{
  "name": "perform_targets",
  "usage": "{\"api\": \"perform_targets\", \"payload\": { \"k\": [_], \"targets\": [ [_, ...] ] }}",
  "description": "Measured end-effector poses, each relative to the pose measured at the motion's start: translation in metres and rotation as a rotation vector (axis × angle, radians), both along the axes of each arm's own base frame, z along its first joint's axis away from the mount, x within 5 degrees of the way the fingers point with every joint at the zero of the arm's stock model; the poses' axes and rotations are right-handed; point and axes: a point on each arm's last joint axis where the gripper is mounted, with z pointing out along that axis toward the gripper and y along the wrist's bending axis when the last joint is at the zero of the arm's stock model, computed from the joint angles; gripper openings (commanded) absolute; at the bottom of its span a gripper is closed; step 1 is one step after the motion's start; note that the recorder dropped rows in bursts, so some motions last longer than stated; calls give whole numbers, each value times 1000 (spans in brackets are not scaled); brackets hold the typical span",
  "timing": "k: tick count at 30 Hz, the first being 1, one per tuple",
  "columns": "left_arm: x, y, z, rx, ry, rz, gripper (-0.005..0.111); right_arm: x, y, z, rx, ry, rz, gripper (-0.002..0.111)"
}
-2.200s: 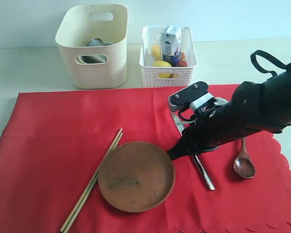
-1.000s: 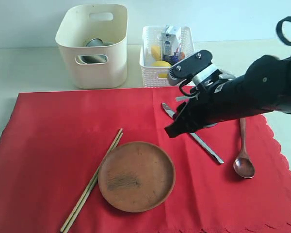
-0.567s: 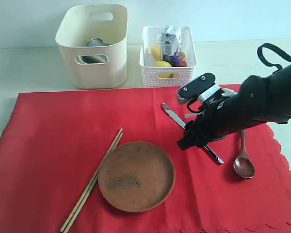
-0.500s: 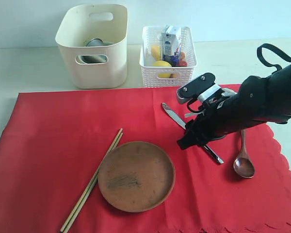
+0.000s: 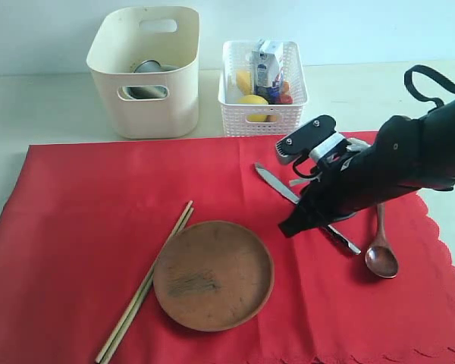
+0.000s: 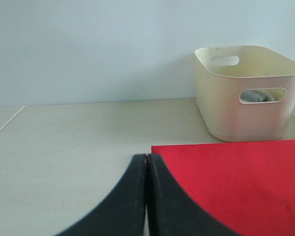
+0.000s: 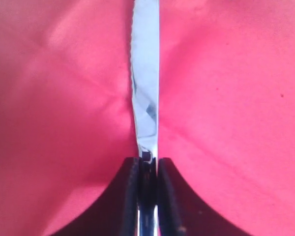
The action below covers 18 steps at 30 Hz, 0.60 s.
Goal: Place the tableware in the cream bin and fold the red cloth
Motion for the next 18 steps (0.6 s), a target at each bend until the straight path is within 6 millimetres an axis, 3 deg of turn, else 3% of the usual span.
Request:
{"api": "perform_targets", "payload": {
  "k": [13,18],
  "targets": [
    [0,0,0,0,0,0,1,-7,-3,91,150,-257,-27,0],
    [0,0,0,0,0,0,1,17,7,111,201,-337,-54,0]
  ]
}}
